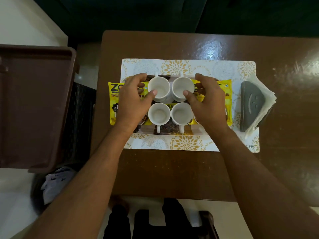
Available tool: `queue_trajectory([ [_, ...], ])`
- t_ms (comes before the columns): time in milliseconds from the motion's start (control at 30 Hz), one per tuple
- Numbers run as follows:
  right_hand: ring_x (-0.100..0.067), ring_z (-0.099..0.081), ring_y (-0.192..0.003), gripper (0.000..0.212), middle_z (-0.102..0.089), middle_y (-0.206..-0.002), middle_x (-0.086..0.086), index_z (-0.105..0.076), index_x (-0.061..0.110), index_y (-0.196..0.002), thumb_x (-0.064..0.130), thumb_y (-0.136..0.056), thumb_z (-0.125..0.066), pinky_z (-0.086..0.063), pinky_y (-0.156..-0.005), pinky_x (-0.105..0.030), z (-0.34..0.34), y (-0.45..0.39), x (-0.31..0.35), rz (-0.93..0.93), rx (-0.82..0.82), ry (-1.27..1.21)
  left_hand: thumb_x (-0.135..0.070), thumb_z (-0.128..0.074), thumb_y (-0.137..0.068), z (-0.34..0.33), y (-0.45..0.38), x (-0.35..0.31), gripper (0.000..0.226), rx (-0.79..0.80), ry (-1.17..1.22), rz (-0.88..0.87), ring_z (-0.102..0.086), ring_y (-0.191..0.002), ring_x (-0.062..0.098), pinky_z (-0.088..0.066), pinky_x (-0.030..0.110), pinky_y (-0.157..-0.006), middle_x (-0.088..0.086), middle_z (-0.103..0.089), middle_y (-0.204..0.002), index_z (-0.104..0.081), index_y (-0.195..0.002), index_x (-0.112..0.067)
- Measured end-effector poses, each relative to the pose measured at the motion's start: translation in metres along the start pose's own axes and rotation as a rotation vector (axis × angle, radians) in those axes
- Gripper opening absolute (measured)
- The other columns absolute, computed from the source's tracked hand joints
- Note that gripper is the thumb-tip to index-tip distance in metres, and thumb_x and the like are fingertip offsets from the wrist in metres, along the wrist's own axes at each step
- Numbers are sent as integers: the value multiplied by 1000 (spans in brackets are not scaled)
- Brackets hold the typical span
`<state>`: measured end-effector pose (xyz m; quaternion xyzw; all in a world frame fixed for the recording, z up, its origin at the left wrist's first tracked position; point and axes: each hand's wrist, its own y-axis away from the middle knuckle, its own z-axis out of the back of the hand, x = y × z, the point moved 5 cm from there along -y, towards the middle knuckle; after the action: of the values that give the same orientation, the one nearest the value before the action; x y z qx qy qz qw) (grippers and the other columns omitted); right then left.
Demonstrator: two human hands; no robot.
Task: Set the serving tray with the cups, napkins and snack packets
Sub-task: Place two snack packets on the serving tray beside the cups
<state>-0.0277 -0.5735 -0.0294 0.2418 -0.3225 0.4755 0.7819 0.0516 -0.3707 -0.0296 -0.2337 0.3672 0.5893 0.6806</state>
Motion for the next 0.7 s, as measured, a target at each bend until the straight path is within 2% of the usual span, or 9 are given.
queue_trajectory([
  [67,-31,-63,-122,55,-66,-134,-14,-61,5,-138,22,-89,-79,-52,-103,-52,-2,-1,0,11,17,-3,-17,-80,-88,-5,-1,-1,50,31,-9,-24,-67,-114,22,-58,45,-98,9,-66,-132,-64,-134,-8],
  [167,-30,-66,-114,47,-71,-123,-11,-67,6,-129,17,-85,-80,-54,-97,-52,-2,-2,1,54,8,-8,-15,-81,-87,-6,-1,-1,49,43,-23,-51,-67,-113,22,-58,42,-96,8,-68,-129,-65,-133,-8],
  [267,-29,-67,-110,46,-71,-120,-9,-69,8,-127,16,-84,-80,-56,-94,-50,-2,-3,2,60,-5,-8,-13,-80,-88,-7,-3,-1,49,52,-12,-57,-66,-114,21,-58,32,-94,8,-69,-129,-64,-134,-8],
  [400,-27,-66,-111,46,-71,-121,-9,-69,9,-128,16,-84,-80,-56,-95,-47,-3,-4,2,55,-7,-6,-11,-78,-89,-10,-5,-1,49,78,4,-49,-64,-117,17,-50,9,-87,6,-68,-132,-63,-136,-10],
  [467,-25,-66,-111,46,-71,-122,-8,-69,9,-128,15,-84,-81,-56,-96,-46,-3,-4,2,48,-8,-11,-10,-77,-90,-10,-6,-1,49,89,9,-51,-64,-119,17,-52,14,-90,6,-68,-133,-63,-137,-9],
  [567,-25,-66,-112,47,-70,-123,-9,-69,9,-129,15,-84,-81,-56,-97,-45,-4,-4,1,49,1,-8,-9,-77,-90,-11,-7,-1,49,99,7,-54,-64,-120,20,-56,30,-98,7,-68,-133,-63,-137,-9],
  [700,-29,-64,-119,48,-68,-129,-11,-64,6,-134,19,-90,-77,-53,-102,-47,-4,-3,-6,41,-4,-2,-14,-76,-92,-11,-7,1,49,95,-13,-61,-64,-121,21,-56,40,-101,7,-67,-135,-62,-139,-9],
])
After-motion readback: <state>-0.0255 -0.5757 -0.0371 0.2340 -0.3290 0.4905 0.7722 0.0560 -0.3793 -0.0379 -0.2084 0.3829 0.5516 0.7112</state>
